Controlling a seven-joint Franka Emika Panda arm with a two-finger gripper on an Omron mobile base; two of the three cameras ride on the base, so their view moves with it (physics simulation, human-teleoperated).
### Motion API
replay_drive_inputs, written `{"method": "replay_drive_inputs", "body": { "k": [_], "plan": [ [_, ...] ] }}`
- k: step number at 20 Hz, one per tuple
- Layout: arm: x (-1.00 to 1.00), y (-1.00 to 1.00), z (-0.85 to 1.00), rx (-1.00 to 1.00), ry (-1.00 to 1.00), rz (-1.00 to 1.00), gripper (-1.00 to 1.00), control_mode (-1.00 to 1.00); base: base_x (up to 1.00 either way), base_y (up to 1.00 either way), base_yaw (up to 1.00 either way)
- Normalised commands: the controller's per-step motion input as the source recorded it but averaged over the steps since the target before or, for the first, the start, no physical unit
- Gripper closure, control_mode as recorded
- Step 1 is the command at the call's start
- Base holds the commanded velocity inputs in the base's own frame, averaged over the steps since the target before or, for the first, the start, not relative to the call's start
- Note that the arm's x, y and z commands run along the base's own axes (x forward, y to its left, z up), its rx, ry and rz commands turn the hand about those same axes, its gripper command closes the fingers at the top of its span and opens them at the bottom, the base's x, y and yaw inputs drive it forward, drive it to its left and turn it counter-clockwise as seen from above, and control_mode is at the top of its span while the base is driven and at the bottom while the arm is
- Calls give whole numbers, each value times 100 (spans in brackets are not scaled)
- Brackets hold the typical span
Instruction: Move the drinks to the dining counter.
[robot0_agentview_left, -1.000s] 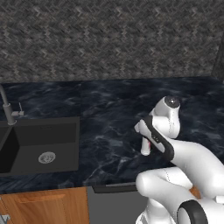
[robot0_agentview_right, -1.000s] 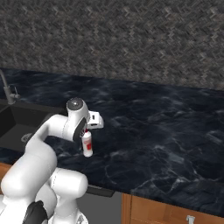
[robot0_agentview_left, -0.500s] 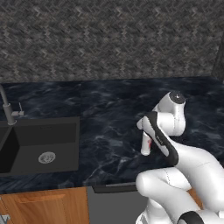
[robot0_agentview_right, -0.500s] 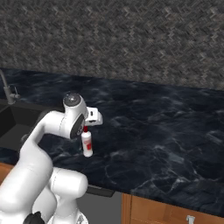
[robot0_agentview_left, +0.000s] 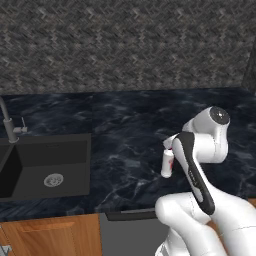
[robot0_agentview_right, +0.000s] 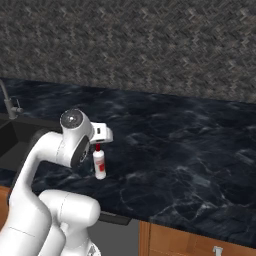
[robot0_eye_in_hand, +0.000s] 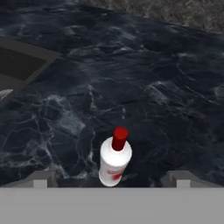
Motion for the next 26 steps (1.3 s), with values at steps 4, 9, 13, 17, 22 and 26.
{"method": "replay_drive_inputs", "body": {
  "k": [4,9,13,17,22,26],
  "plan": [
    [-66,0,4,0,-6,0,-100,-100,0,0,0],
    [-51,0,0,0,-4,0,-100,100,-13,0,0],
    [0,0,0,0,0,0,-100,100,-75,0,0],
    [0,0,0,0,0,0,-100,100,-80,0,0],
    [0,0,0,0,0,0,-100,100,-57,0,0],
    [0,0,0,0,0,0,-100,100,-54,0,-5]
  ]
}}
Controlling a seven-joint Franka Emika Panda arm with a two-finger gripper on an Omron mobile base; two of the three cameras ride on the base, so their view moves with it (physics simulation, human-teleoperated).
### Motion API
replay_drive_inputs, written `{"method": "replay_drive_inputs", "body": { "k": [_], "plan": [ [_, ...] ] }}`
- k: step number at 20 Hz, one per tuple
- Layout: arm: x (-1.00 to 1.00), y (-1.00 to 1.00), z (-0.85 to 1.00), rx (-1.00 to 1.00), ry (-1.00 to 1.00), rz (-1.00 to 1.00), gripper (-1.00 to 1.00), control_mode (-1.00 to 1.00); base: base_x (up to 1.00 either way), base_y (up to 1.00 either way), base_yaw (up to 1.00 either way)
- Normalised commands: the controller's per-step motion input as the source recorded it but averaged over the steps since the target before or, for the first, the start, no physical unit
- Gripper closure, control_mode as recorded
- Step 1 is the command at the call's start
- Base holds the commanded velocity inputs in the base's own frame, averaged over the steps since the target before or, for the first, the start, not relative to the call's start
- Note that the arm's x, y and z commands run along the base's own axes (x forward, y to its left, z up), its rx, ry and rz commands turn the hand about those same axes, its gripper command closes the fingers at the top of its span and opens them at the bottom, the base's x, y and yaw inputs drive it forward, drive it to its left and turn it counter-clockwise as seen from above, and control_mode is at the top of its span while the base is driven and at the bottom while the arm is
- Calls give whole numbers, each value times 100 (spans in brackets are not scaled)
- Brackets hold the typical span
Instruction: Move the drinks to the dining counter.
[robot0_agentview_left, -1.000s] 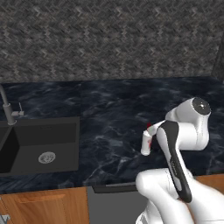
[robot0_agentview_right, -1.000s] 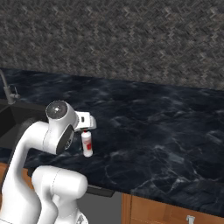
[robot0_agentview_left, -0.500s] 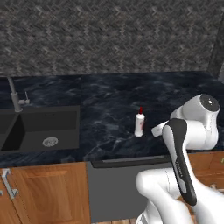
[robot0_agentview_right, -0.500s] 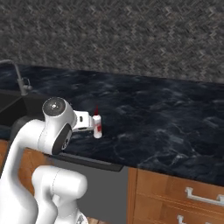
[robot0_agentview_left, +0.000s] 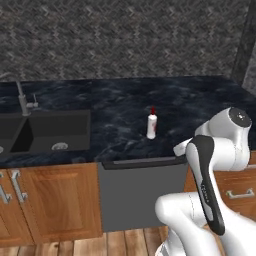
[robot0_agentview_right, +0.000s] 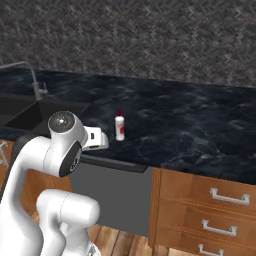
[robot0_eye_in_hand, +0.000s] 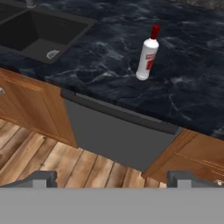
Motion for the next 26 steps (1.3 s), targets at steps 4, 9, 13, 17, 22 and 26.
{"method": "replay_drive_inputs", "body": {
  "k": [4,9,13,17,22,26],
  "plan": [
    [0,0,0,0,0,0,-100,100,-37,0,-20],
    [0,0,0,0,0,0,-100,100,-7,0,-23],
    [0,0,0,0,0,0,-100,100,0,0,-22],
    [0,0,0,0,0,0,-100,100,0,-3,-23],
    [0,0,0,0,0,0,-100,100,0,-11,-27],
    [0,0,0,0,0,0,-100,100,0,-25,-36]
  ]
}}
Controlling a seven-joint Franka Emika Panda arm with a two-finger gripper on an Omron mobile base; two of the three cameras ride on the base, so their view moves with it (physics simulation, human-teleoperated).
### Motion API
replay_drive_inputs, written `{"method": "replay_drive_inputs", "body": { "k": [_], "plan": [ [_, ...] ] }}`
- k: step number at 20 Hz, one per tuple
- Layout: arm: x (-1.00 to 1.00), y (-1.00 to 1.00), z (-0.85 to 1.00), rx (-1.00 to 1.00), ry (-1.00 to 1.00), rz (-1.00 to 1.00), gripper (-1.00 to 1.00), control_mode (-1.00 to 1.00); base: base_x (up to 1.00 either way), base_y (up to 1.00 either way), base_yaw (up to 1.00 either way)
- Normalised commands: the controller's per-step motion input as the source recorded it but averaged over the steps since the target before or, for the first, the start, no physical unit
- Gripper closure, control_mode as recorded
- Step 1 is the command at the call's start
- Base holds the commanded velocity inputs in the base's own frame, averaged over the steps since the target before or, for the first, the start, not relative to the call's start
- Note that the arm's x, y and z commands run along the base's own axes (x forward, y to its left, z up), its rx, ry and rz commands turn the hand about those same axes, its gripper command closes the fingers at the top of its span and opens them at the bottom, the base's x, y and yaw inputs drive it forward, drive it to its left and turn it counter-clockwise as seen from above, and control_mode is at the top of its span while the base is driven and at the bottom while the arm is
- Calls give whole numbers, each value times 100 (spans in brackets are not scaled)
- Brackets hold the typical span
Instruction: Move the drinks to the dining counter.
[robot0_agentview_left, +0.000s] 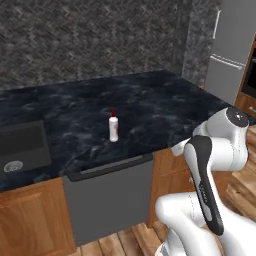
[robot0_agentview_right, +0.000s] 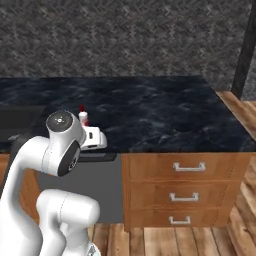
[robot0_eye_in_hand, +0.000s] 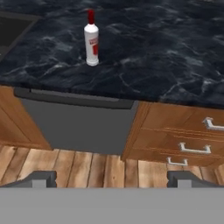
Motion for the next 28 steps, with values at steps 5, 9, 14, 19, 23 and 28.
{"method": "replay_drive_inputs", "body": {
  "k": [5,9,14,19,23,28],
  "plan": [
    [0,0,0,0,0,0,-100,100,0,-26,-40],
    [0,0,0,0,0,0,-100,100,0,-26,-42],
    [0,0,0,0,0,0,-100,100,0,-27,-41],
    [0,0,0,0,0,0,-100,100,0,-28,-44],
    [0,0,0,0,0,0,-100,100,0,-25,-46],
    [0,0,0,0,0,0,-100,100,0,-26,-47]
  ]
}}
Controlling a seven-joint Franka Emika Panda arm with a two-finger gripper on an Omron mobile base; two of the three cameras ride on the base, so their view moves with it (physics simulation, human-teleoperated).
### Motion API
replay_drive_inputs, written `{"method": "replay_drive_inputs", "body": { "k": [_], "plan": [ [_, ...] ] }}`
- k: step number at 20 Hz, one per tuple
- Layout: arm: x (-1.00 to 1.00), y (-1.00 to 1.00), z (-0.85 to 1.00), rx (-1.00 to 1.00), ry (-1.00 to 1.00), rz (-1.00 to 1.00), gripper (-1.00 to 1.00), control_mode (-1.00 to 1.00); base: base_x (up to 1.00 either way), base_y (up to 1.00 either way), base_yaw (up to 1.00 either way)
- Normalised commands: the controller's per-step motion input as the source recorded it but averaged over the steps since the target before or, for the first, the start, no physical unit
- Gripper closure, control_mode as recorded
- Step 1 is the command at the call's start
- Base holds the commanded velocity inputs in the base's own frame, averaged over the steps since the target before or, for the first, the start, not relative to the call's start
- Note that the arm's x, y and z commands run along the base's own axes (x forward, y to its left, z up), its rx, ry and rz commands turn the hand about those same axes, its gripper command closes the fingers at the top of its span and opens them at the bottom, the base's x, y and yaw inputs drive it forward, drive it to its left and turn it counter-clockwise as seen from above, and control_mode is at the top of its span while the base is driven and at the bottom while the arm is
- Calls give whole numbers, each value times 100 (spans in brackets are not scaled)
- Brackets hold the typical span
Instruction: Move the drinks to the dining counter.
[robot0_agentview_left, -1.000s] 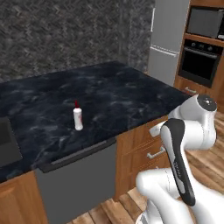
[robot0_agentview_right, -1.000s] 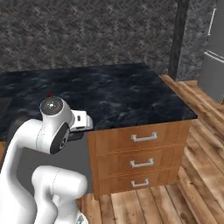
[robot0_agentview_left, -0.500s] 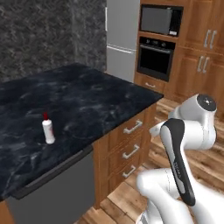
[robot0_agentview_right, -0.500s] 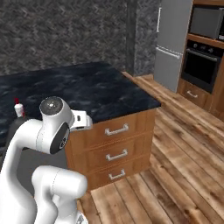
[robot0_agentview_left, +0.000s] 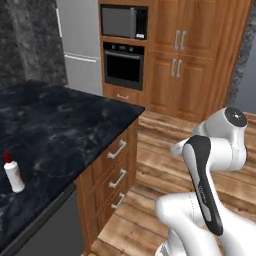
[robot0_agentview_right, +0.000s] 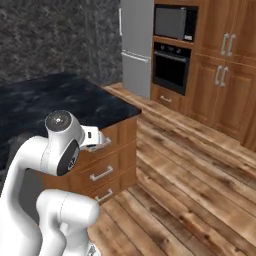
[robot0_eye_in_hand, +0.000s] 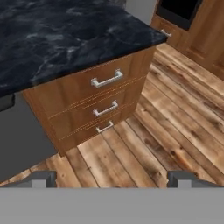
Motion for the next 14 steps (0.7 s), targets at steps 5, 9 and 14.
{"method": "replay_drive_inputs", "body": {
  "k": [5,9,14],
  "plan": [
    [0,0,0,0,0,0,-100,100,-3,-34,-52],
    [0,0,0,0,0,0,-100,100,-4,-32,-55],
    [0,0,0,0,0,0,-100,100,-7,-29,-57]
  ]
}}
